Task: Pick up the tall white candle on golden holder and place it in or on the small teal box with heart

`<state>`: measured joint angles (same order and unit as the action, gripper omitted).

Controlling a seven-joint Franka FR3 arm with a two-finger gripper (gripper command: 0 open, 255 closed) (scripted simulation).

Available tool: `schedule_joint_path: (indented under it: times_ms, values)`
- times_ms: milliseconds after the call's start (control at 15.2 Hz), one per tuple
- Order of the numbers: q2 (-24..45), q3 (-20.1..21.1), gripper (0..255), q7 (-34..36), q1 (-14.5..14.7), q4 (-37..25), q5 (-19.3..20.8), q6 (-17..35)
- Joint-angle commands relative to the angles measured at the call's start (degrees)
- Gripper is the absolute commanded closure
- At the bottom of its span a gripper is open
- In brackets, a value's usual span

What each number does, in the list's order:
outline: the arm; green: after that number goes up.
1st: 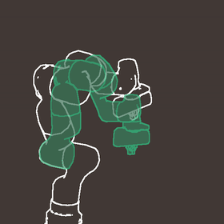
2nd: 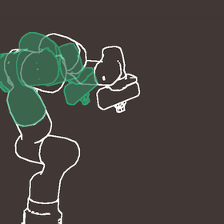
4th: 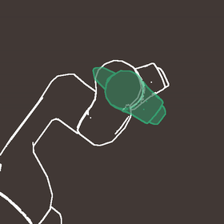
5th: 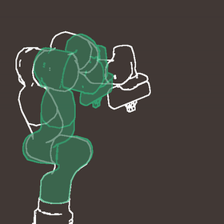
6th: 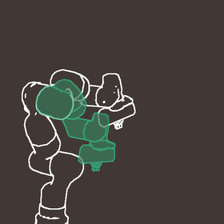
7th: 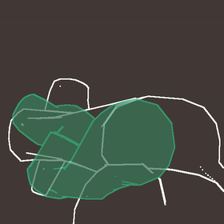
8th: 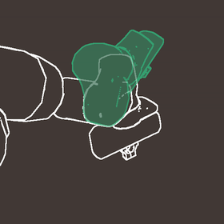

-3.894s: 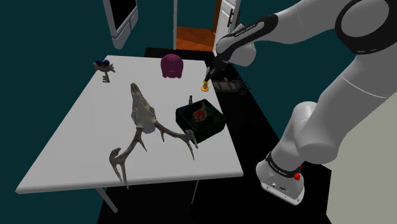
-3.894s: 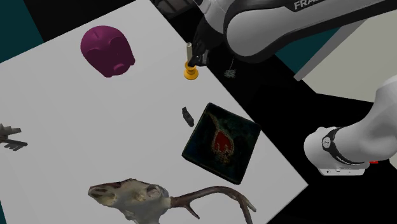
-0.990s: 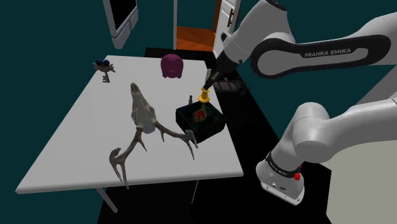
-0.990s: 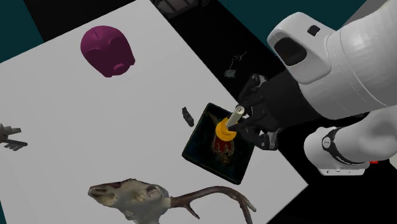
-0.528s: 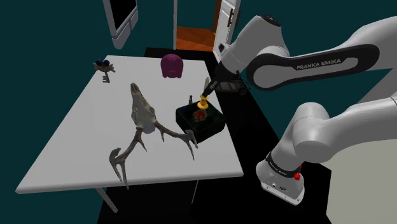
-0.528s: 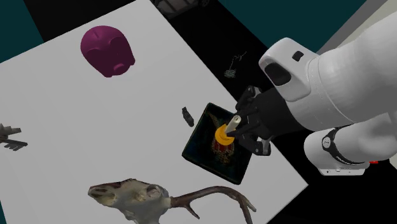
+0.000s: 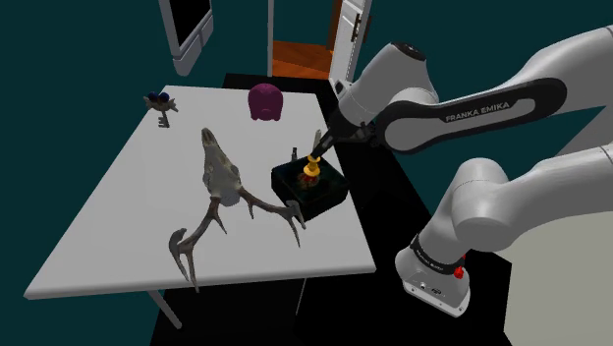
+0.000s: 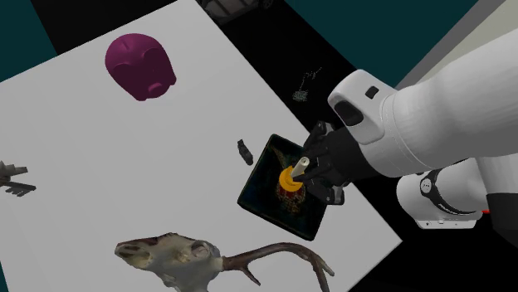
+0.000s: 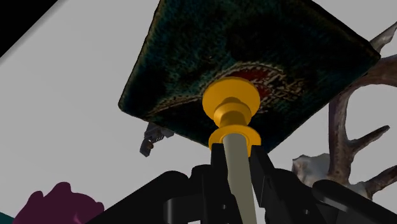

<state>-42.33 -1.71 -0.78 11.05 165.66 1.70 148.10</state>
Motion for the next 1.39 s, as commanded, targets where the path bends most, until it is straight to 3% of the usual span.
schedule_joint_path:
  times_ms: [0, 264, 330, 660, 924, 1320]
  values:
    - [0.0, 0.0, 255, 0.0, 0.0, 0.1, 0.0, 0.2]
    - [0.0, 0.0, 255, 0.0, 0.0, 0.1, 0.0, 0.1]
    - [0.0, 0.0, 0, 0.0, 0.0, 0.1, 0.0, 0.1]
    - [0.0, 0.0, 0, 0.0, 0.0, 0.1, 0.0, 0.1]
    - [-8.5, 0.1, 0, -0.1, 0.0, -2.2, -0.1, -10.6]
    - [-8.5, 0.1, 0, -0.1, 0.0, -2.2, -0.1, -10.6]
